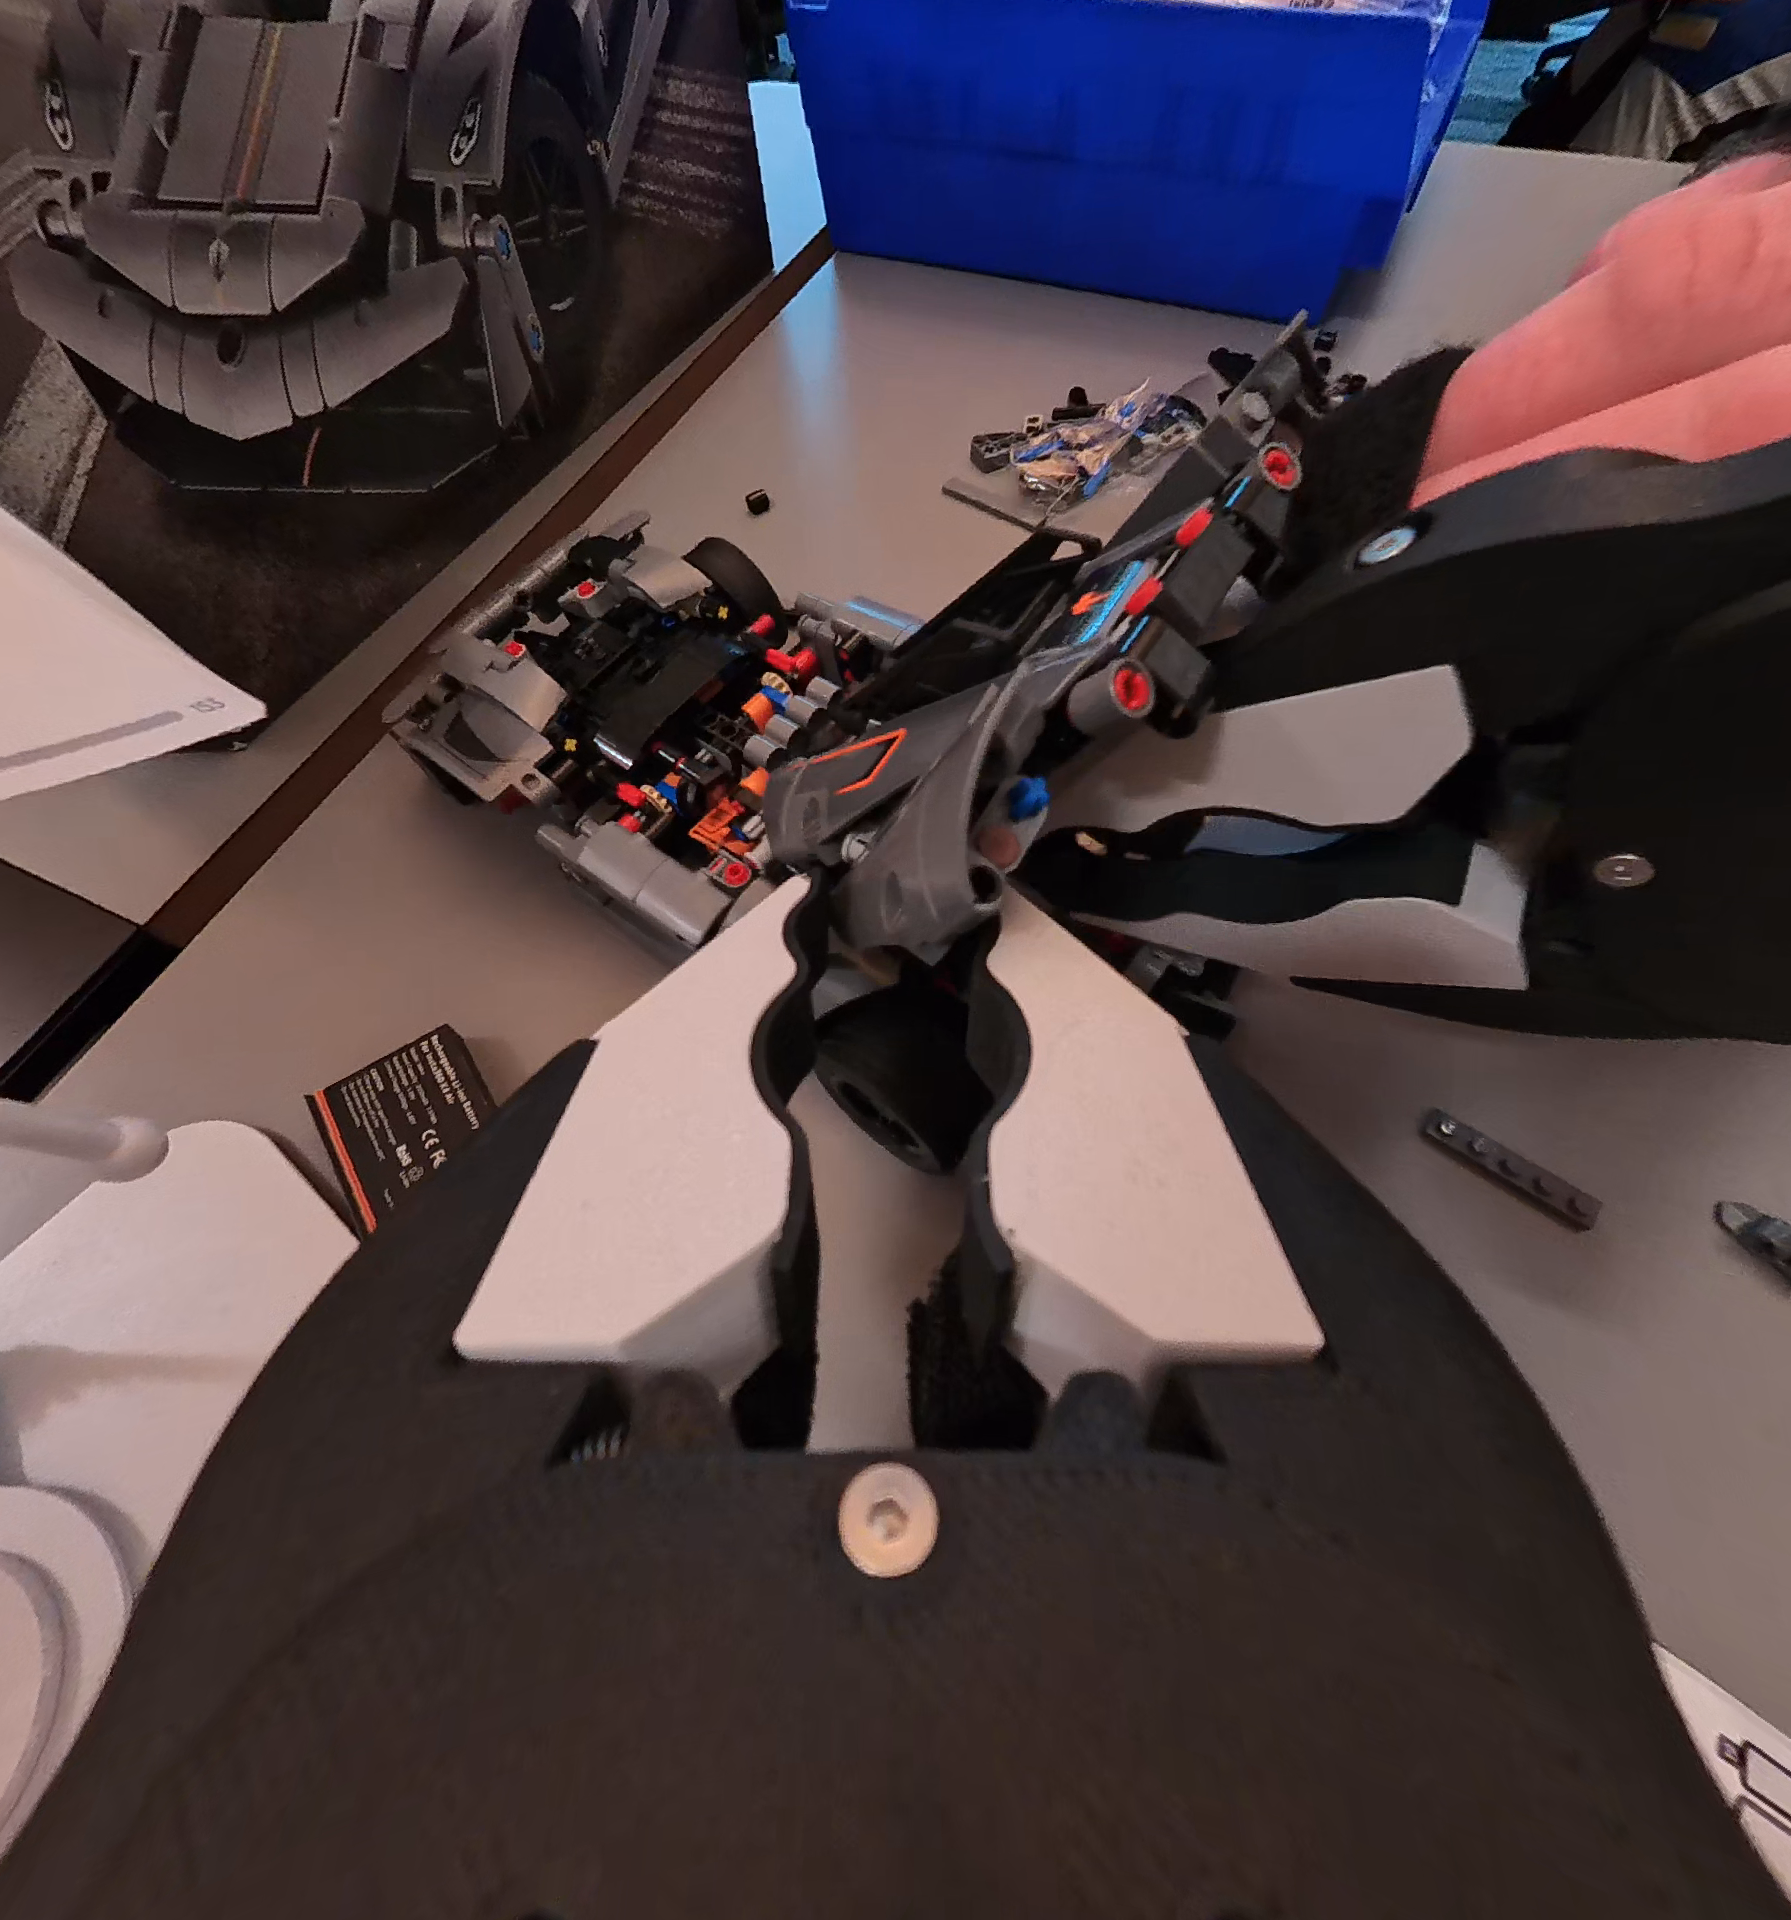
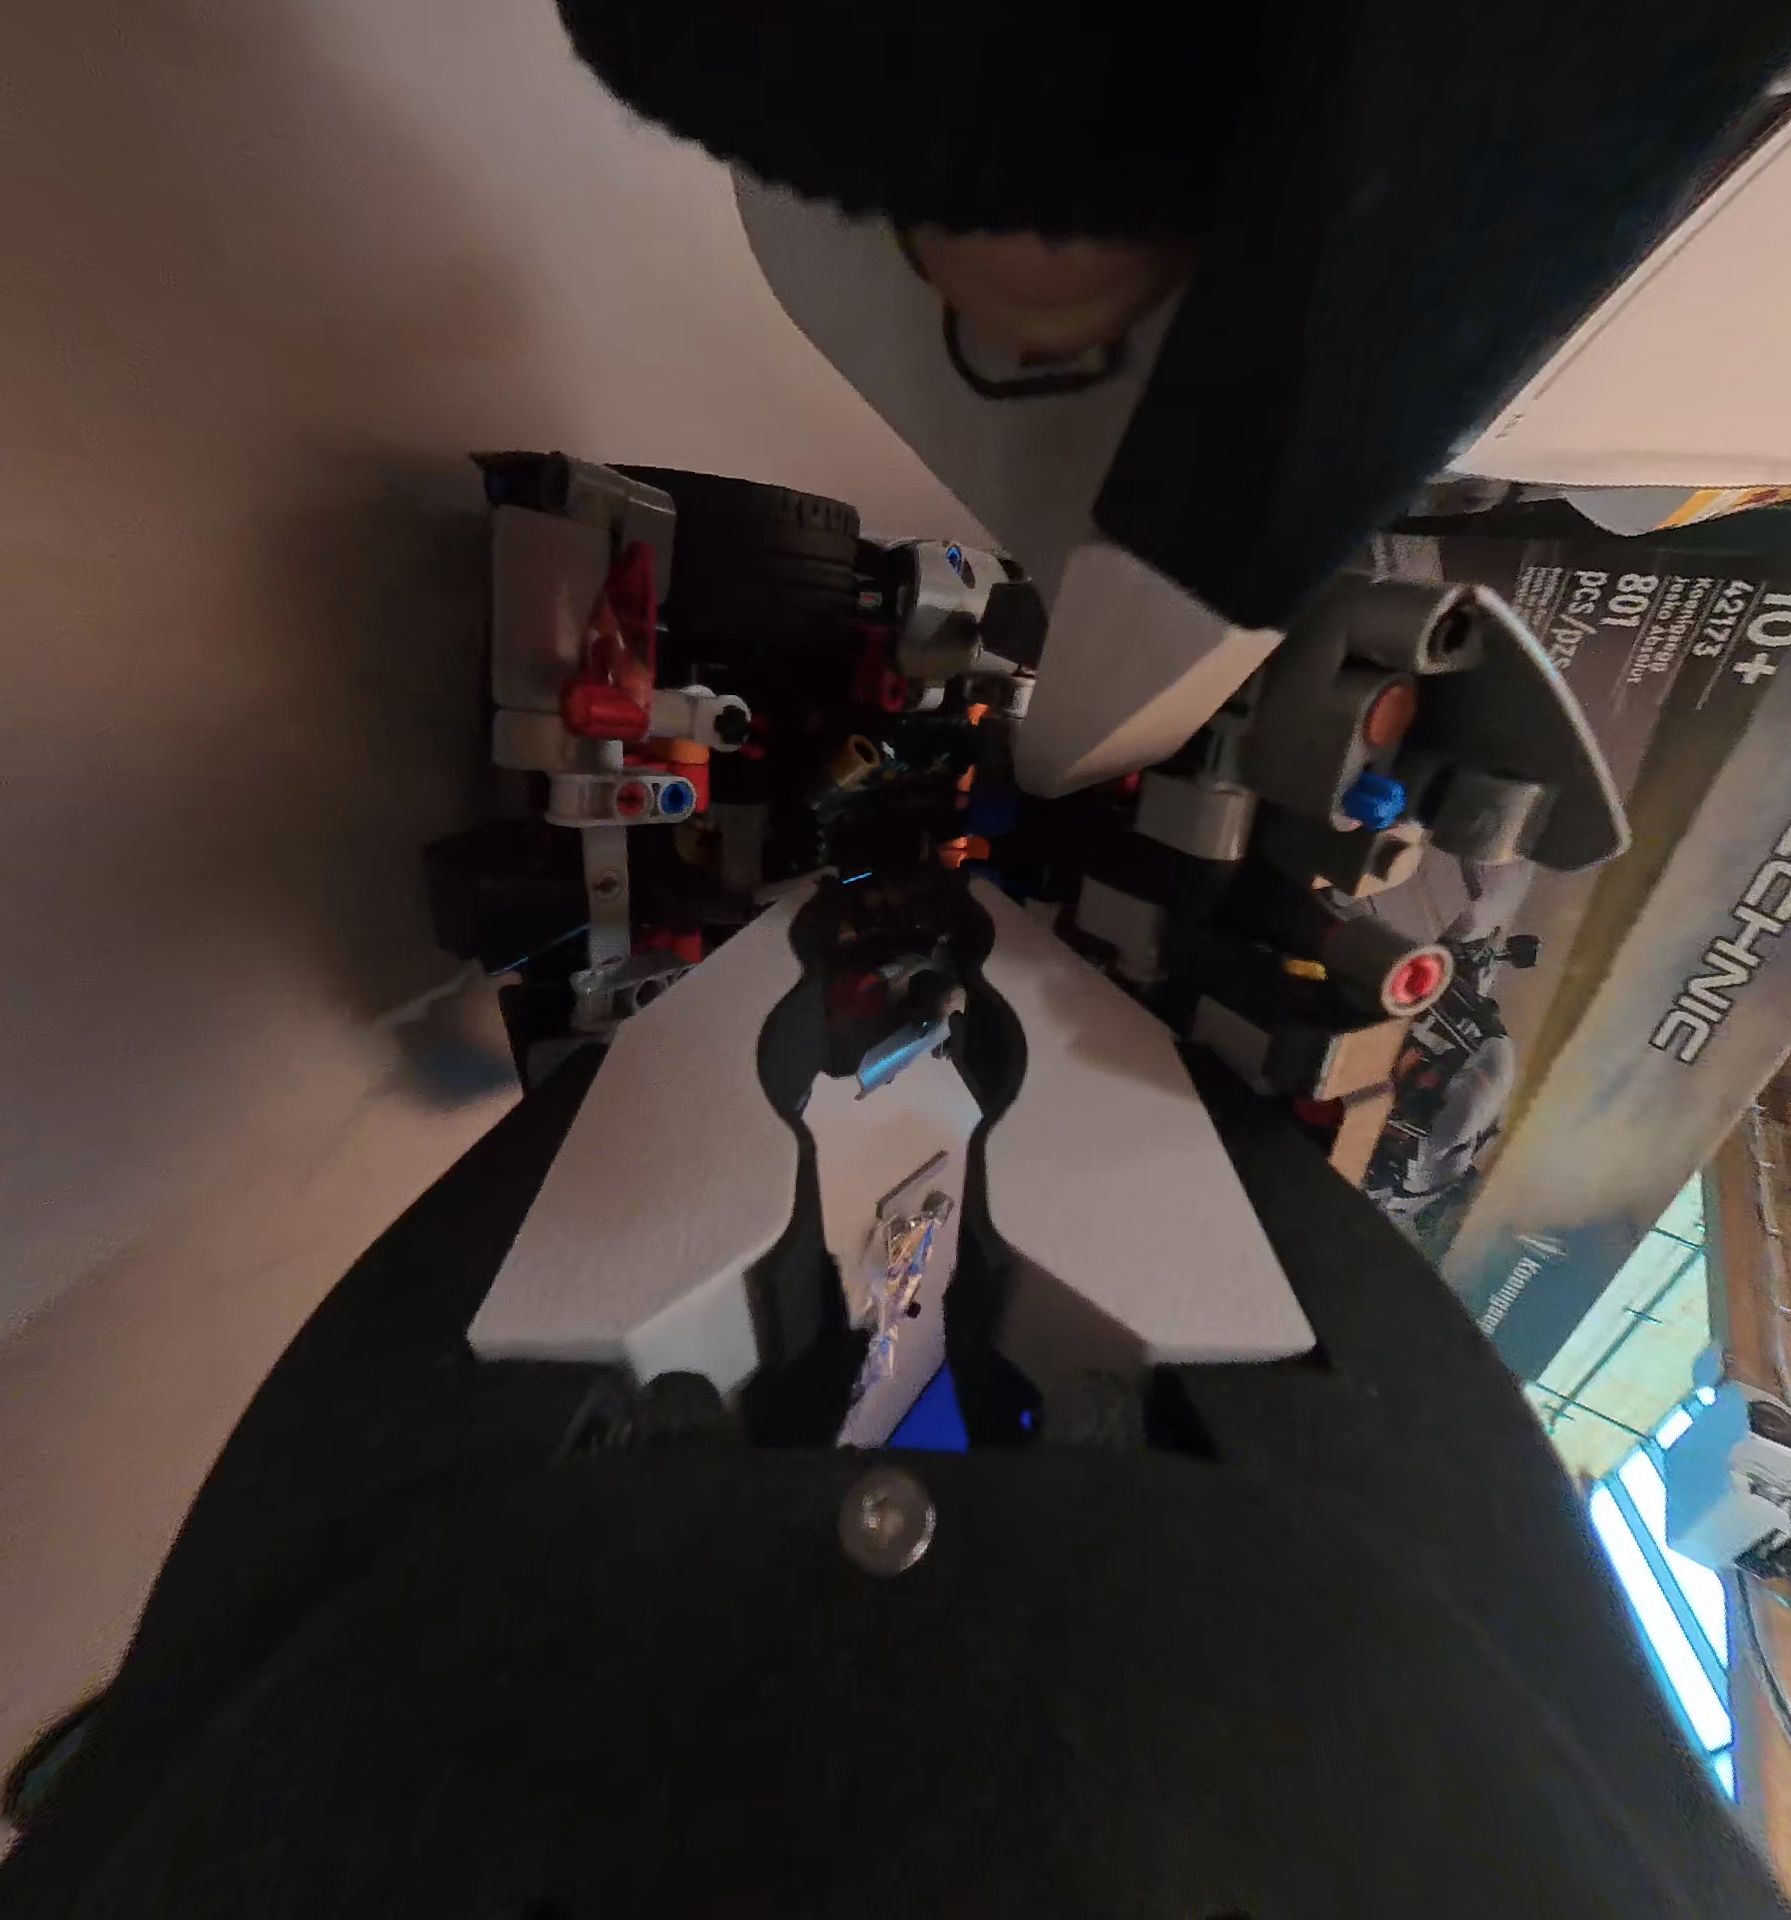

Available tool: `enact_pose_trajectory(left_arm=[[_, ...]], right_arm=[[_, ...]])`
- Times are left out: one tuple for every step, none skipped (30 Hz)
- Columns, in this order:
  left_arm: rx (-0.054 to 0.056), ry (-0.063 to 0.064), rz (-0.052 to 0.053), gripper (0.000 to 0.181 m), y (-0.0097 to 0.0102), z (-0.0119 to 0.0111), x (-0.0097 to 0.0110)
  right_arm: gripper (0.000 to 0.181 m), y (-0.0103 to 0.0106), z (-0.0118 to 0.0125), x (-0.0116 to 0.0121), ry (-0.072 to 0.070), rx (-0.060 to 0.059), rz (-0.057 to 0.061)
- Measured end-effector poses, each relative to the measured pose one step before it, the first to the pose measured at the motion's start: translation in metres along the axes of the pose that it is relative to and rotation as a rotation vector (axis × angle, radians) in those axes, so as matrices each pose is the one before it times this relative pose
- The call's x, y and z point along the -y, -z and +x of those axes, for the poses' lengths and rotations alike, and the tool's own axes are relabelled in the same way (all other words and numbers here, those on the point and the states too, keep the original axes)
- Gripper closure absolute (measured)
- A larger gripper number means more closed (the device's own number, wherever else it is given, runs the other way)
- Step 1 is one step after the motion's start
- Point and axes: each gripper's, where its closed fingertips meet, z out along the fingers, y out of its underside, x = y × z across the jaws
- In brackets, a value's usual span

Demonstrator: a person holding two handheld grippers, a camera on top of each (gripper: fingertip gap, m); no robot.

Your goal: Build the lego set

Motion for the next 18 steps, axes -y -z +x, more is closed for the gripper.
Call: enact_pose_trajectory(left_arm=[[0.0056,0.0001,0.0014,0.159,0.00022,-0.00087,0.00013],[-0.0001,0.0007,-0.0004,0.159,-0.00003,-0.00002,-0.00003],[-0.0021,-0.0005,-0.0022,0.159,-0.00029,0.00056,-0.00027],[-0.0002,-0.0027,0.0002,0.159,-0.00004,0.0002,-0.00005],[-0.0013,0.0005,0.0011,0.159,-0.00002,0.00007,0.00023],[-0.0018,0.0035,0.0014,0.16,0.00006,-0.00008,0.00029],[-0.0007,0.0026,0.0007,0.16,-0.00004,-0.00027,-0.00006],[-0.0003,0.0014,0.0019,0.16,-0.00013,-0.00019,0.00001],[-0.0007,0.0015,0.0018,0.16,-0.00004,0.0001,0.00008],[0.0016,0.0005,0.0,0.16,-0.00007,-0.00013,0.00004],[0.0041,-0.0015,-0.0014,0.16,-0.00023,-0.00044,-0.00011],[0.0024,-0.001,-0.0014,0.16,-0.00018,-0.00017,-0.00003],[0.0028,-0.0002,-0.0005,0.16,-0.00022,-0.00023,-0.00003],[0.0009,0.0002,0.0006,0.16,-0.00021,-0.00013,0.00006],[-0.0007,0.0008,0.0013,0.16,-0.00014,0.00007,0.0002],[0.0014,-0.001,-0.0004,0.16,-0.00026,-0.00022,-0.00013],[0.003,-0.0009,-0.0002,0.16,-0.00044,-0.00044,-0.00012],[0.0009,0.0022,0.0011,0.16,-0.00039,-0.00029,0.00008]], right_arm=[[0.162,-0.00052,-0.00052,-0.00038,-0.0039,0.0076,-0.001],[0.162,0.00023,-0.00013,0.00019,-0.0024,0.0065,0.005],[0.16,0.00098,-0.00277,0.00156,-0.0122,0.0297,0.0161],[0.155,0.00121,-0.00306,0.00129,-0.0249,0.0384,0.0116],[0.151,0.0009,-0.00118,-0.00012,-0.0163,0.0224,-0.0015],[0.149,-0.00005,-0.00101,-0.00087,-0.0008,0.0134,-0.0096],[0.147,-0.0008,-0.0012,-0.00008,0.0002,0.0113,-0.0051],[0.147,-0.00098,-0.00047,0.00014,-0.0032,0.0044,-0.0022],[0.149,-0.0014,0.00057,-0.00108,-0.0038,-0.0039,-0.0086],[0.15,-0.00084,0.00069,-0.00055,-0.0041,-0.0055,-0.0057],[0.15,-0.00053,0.00051,-0.00006,-0.0049,-0.0041,-0.0006],[0.15,-0.00057,0.00038,-0.00013,-0.0042,-0.0044,-0.0011],[0.151,-0.00044,0.0004,0.00007,-0.0056,-0.0047,0.0001],[0.151,-0.00025,0.00029,0.00053,-0.0103,-0.0026,0.0045],[0.152,-0.00022,0.00026,0.00017,-0.01,-0.0018,0.0034],[0.152,-0.00027,0.00061,-0.0002,-0.0027,-0.0057,0.0002],[0.152,-0.00023,0.00107,-0.0004,0.0033,-0.0096,-0.0011],[0.152,-0.00025,0.0009,-0.00023,0.0052,-0.0105,-0.0006]])
